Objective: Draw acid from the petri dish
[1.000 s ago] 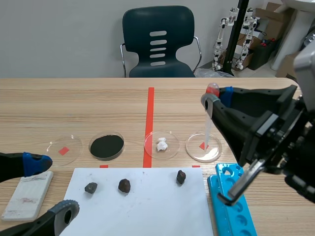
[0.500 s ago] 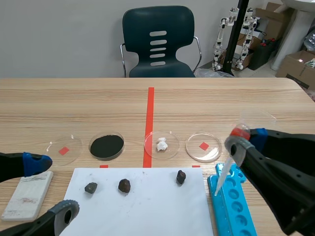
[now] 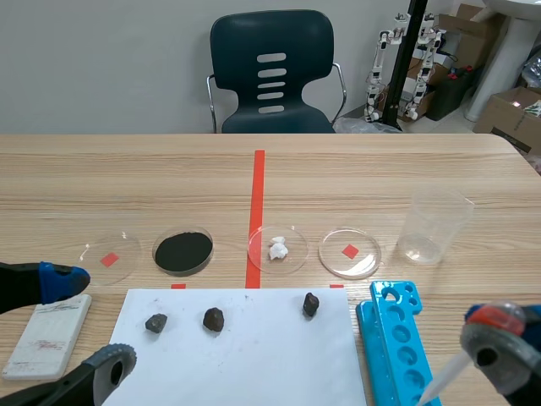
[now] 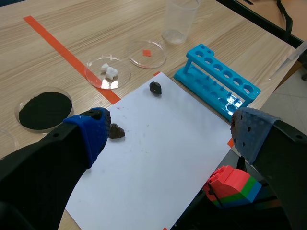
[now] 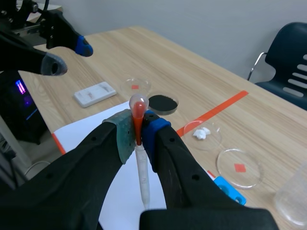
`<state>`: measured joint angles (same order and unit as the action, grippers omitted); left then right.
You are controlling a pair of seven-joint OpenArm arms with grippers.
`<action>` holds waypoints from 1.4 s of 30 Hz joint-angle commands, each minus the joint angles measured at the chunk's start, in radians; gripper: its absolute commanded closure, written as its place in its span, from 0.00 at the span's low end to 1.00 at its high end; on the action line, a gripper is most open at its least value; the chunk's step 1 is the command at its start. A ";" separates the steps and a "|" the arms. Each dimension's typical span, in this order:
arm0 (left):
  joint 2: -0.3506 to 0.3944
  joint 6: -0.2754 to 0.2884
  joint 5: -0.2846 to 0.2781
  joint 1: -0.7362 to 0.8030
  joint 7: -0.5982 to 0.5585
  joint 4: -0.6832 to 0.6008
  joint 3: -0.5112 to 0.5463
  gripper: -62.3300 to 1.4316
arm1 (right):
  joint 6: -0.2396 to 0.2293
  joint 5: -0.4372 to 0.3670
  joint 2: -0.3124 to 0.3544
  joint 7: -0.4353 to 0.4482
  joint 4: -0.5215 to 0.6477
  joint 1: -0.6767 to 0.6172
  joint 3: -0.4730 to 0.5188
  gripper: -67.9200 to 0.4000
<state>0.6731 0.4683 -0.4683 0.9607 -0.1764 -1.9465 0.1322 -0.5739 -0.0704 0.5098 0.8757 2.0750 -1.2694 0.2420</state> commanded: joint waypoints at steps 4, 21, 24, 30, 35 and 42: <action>-0.005 0.003 -0.010 -0.003 -0.014 -0.013 0.003 0.15 | -0.003 -0.004 0.000 0.020 0.007 -0.011 0.005 0.93; -0.005 0.003 -0.010 -0.003 -0.014 -0.013 0.003 0.15 | -0.002 0.000 0.000 -0.017 0.007 -0.008 0.005 0.93; -0.005 0.003 -0.010 -0.003 -0.014 -0.013 0.003 0.15 | -0.002 0.000 0.000 -0.016 0.007 -0.008 0.005 0.93; -0.005 0.003 -0.010 -0.003 -0.014 -0.013 0.003 0.15 | -0.002 0.000 0.000 -0.016 0.007 -0.008 0.005 0.93; -0.005 0.003 -0.010 -0.003 -0.014 -0.013 0.003 0.15 | -0.002 0.000 0.000 -0.016 0.007 -0.008 0.005 0.93; -0.005 0.003 -0.010 -0.003 -0.014 -0.013 0.003 0.15 | -0.002 0.000 0.000 -0.015 0.007 -0.008 0.005 0.93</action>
<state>0.6731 0.4683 -0.4683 0.9607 -0.1764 -1.9465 0.1322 -0.5735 -0.0593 0.5098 0.8406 2.0750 -1.2888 0.2474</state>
